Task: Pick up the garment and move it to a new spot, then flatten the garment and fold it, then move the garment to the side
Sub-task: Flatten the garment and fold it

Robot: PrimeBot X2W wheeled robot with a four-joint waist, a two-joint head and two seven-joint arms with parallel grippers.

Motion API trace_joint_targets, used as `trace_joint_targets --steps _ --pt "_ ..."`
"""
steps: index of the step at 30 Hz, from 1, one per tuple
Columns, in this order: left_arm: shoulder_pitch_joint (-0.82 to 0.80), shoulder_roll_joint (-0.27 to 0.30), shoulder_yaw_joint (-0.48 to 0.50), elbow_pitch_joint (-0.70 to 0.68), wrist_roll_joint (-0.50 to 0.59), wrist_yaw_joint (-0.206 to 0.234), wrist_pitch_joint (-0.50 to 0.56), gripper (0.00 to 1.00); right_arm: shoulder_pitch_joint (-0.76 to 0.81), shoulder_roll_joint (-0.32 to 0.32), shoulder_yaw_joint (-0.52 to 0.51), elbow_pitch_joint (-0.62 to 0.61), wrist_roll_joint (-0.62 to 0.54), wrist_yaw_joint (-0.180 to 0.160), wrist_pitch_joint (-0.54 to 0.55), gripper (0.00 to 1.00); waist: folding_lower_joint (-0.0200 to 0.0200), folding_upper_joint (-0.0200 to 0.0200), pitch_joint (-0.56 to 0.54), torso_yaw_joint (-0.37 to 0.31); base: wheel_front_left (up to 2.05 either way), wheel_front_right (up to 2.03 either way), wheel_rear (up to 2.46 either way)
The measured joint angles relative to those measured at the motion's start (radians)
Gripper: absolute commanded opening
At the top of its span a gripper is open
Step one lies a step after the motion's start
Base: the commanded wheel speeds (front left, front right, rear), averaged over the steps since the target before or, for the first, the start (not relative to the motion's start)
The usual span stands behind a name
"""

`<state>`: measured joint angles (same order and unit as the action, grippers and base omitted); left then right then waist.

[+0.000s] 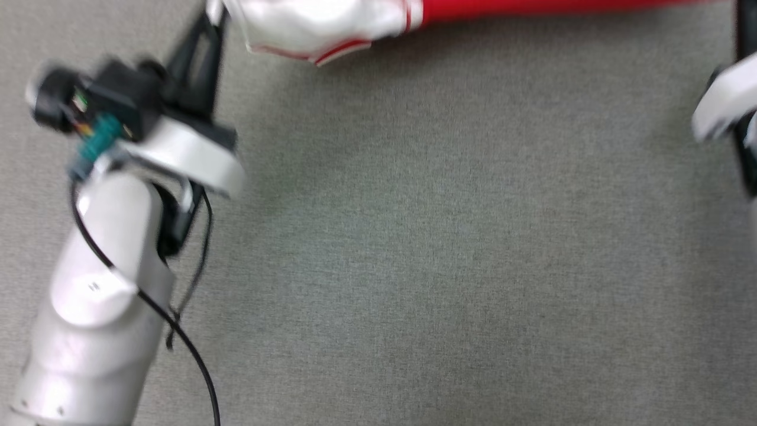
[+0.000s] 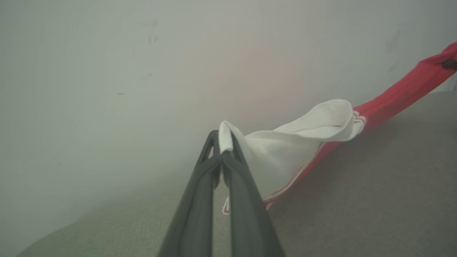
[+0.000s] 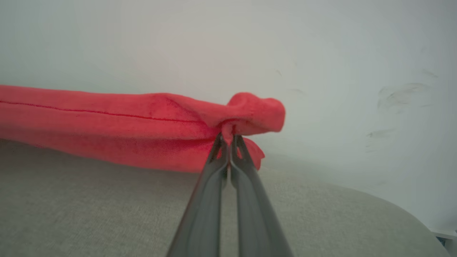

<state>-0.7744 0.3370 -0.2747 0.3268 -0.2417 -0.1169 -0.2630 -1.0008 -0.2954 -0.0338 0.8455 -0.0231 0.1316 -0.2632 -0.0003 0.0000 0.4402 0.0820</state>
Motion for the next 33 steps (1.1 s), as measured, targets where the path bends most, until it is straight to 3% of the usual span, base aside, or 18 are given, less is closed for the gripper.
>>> trace_joint_targets --steps 7,19,33 --pt "0.213 0.020 -0.077 -0.002 -0.029 -0.010 0.000 0.00 0.223 -0.004 0.100 -0.024 0.122 0.000 0.000 0.00 -0.0001 0.0000 -0.116 0.002 0.00 0.00 0.00" --pt "0.469 0.121 -0.221 -0.021 -0.038 -0.012 0.020 0.00 0.462 -0.029 0.290 0.002 0.359 0.000 0.041 0.00 0.0000 0.0000 -0.269 -0.004 0.00 0.00 0.00" --pt "0.732 0.224 -0.292 -0.176 -0.102 -0.012 0.162 0.00 0.691 -0.114 0.430 -0.108 0.624 0.000 0.125 0.00 0.0001 0.0001 -0.419 -0.001 0.00 0.00 0.00"
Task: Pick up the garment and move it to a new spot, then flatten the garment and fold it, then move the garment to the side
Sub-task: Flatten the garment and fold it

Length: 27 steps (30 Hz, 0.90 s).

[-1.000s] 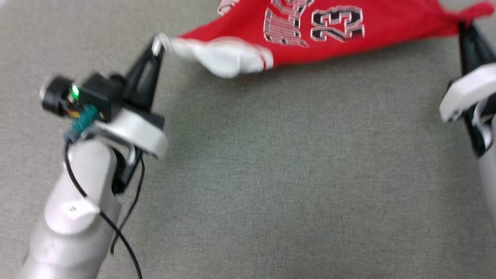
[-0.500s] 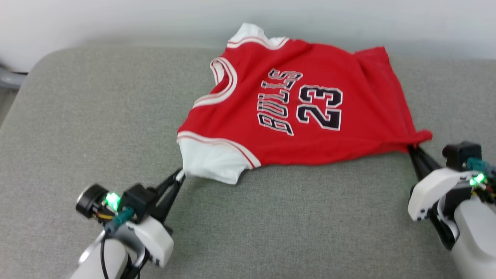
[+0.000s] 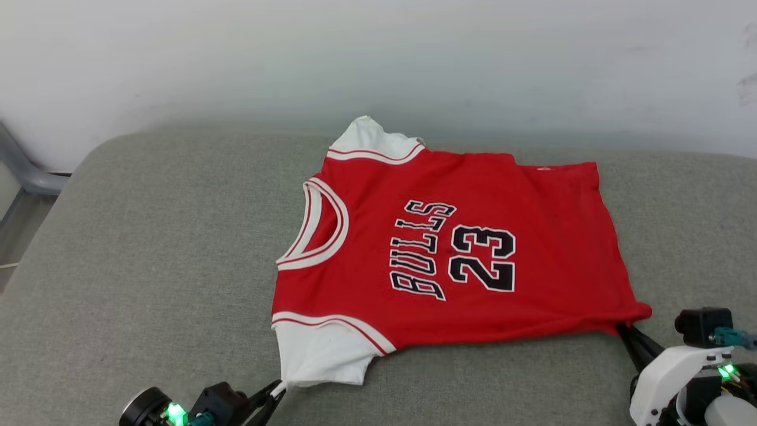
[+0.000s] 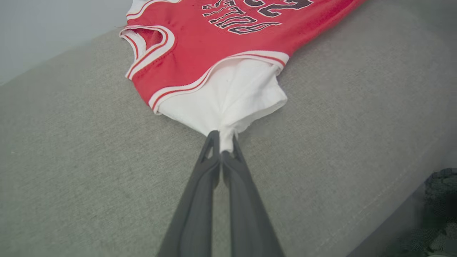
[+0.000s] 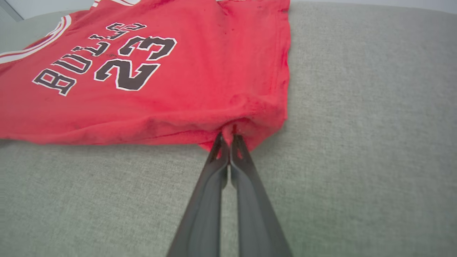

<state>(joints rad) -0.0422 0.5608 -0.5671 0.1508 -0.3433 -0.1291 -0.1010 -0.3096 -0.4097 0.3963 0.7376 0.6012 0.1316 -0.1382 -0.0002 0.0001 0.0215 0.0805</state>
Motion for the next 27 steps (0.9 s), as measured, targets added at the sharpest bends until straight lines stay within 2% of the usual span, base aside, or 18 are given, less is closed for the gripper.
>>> trace_joint_targets --steps 6,8,13,16,27 --pt "0.089 0.056 -0.013 -0.113 -0.053 0.000 0.084 0.00 0.104 -0.051 0.038 -0.088 0.103 0.000 0.057 0.00 0.0000 0.0000 -0.041 0.003 0.00 0.00 0.00" --pt "0.126 0.081 -0.030 -0.168 -0.086 0.000 0.129 0.00 0.151 -0.088 0.060 -0.146 0.129 0.000 0.085 0.00 0.0000 0.0000 -0.047 0.001 0.00 0.00 0.00" --pt "0.173 0.119 -0.050 -0.245 -0.137 0.000 0.187 0.00 0.226 -0.133 0.056 -0.238 0.175 0.000 0.113 0.00 0.0001 0.0000 -0.048 -0.003 0.00 0.00 0.00" --pt "0.186 0.124 -0.060 -0.264 -0.159 0.000 0.194 0.00 0.259 -0.153 0.044 -0.294 0.186 0.000 0.114 0.00 0.0002 0.0000 -0.042 -0.007 0.00 0.00 0.00" --pt "0.063 0.126 0.030 -0.286 -0.164 0.019 0.143 0.00 0.263 -0.160 -0.051 -0.411 0.164 0.000 0.110 0.00 0.0002 0.0000 0.000 -0.020 0.00 0.00 0.00"
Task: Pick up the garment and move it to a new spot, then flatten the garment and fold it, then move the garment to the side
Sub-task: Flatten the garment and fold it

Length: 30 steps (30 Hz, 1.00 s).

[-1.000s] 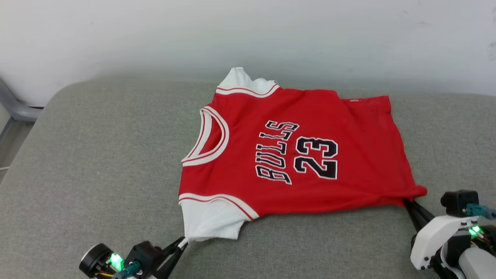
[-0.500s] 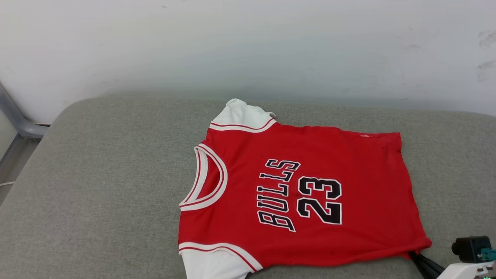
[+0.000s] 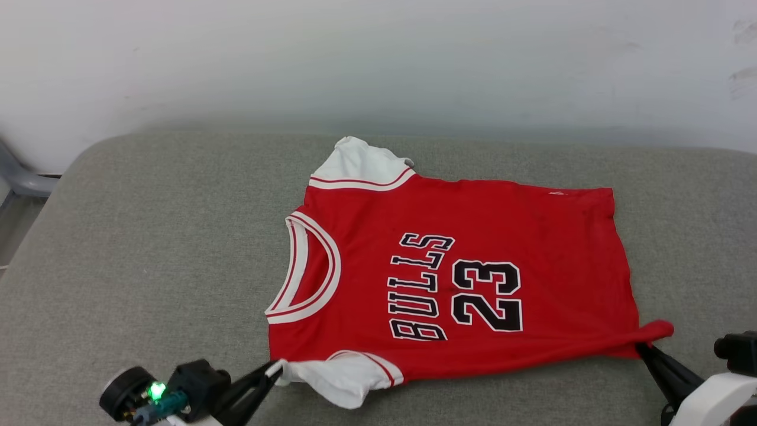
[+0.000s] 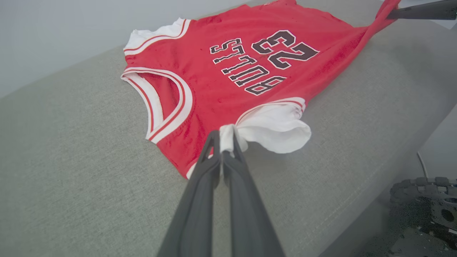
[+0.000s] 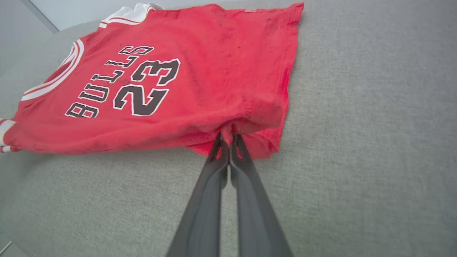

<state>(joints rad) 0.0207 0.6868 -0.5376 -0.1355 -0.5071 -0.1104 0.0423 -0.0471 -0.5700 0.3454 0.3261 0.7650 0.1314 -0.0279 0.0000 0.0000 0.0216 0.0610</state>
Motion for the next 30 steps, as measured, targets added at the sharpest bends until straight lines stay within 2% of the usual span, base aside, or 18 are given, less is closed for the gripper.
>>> trace_joint_targets --steps 12,23,29,30 --pt "-0.219 -0.006 0.043 0.086 0.021 0.003 0.012 0.00 -0.116 0.047 -0.071 -0.042 -0.075 0.000 0.103 0.00 0.0001 0.0000 0.121 -0.021 0.00 0.00 0.00" --pt "-0.408 -0.040 -0.017 0.288 0.038 -0.013 0.021 0.00 -0.231 0.095 -0.075 0.030 -0.169 0.000 0.223 0.00 0.0002 0.0000 0.208 -0.046 0.00 0.00 0.00" --pt "-0.479 -0.078 -0.068 0.401 0.039 -0.017 0.029 0.00 -0.268 0.121 -0.073 0.074 -0.192 0.000 0.267 0.00 0.0002 0.0000 0.229 -0.045 0.00 0.00 0.00" --pt "-0.490 -0.087 -0.074 0.421 0.040 -0.018 0.030 0.07 -0.273 0.125 -0.076 0.085 -0.195 0.000 0.273 0.30 0.0002 0.0000 0.231 -0.043 0.00 0.00 0.00"
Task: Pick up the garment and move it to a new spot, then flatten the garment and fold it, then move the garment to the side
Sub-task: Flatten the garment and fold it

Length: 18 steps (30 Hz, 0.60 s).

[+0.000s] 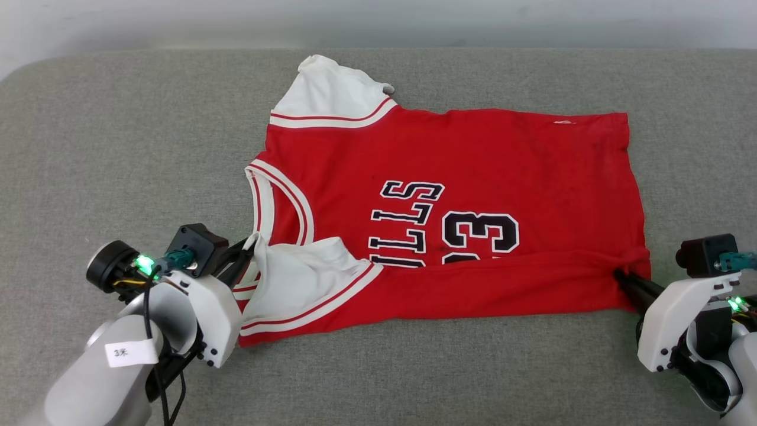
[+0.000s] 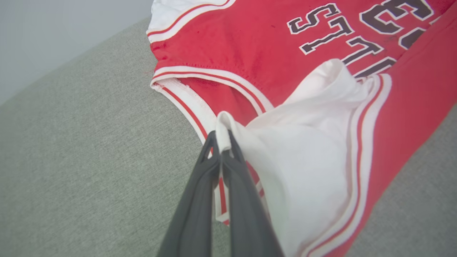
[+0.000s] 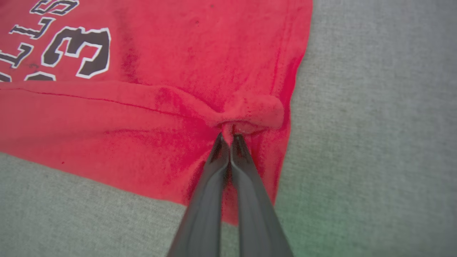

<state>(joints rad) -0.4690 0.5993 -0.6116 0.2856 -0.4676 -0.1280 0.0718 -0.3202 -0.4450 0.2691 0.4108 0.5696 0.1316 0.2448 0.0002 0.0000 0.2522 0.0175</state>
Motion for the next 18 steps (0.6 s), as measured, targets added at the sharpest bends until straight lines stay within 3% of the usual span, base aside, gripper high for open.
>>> trace_joint_targets --steps 1,2,13,15,18 --pt "-0.009 -0.010 -0.005 0.018 0.003 0.000 -0.001 0.69 -0.005 0.004 -0.007 0.011 -0.007 0.000 0.008 1.00 -0.0001 0.0000 0.001 0.002 0.00 0.00 0.00" --pt "-0.015 -0.020 -0.007 0.041 0.006 0.001 -0.004 1.00 -0.010 0.008 -0.009 0.018 -0.011 0.000 0.016 1.00 -0.0001 0.0000 0.002 0.004 0.00 0.00 0.00" --pt "-0.026 -0.113 0.013 0.167 -0.042 0.043 -0.075 1.00 0.002 0.030 -0.042 0.009 -0.042 0.000 0.033 1.00 -0.0001 0.0000 -0.064 0.020 0.00 0.00 0.00" --pt "-0.008 -0.122 0.029 0.162 -0.061 0.062 -0.082 1.00 0.012 0.026 -0.050 -0.018 -0.050 0.000 0.024 1.00 -0.0001 0.0000 -0.086 0.022 0.00 0.00 0.00" --pt "0.019 -0.129 0.053 0.145 -0.074 0.124 -0.088 1.00 0.038 0.021 -0.063 -0.051 -0.059 0.000 0.020 1.00 -0.0002 0.0000 -0.119 0.026 0.00 0.00 0.00"
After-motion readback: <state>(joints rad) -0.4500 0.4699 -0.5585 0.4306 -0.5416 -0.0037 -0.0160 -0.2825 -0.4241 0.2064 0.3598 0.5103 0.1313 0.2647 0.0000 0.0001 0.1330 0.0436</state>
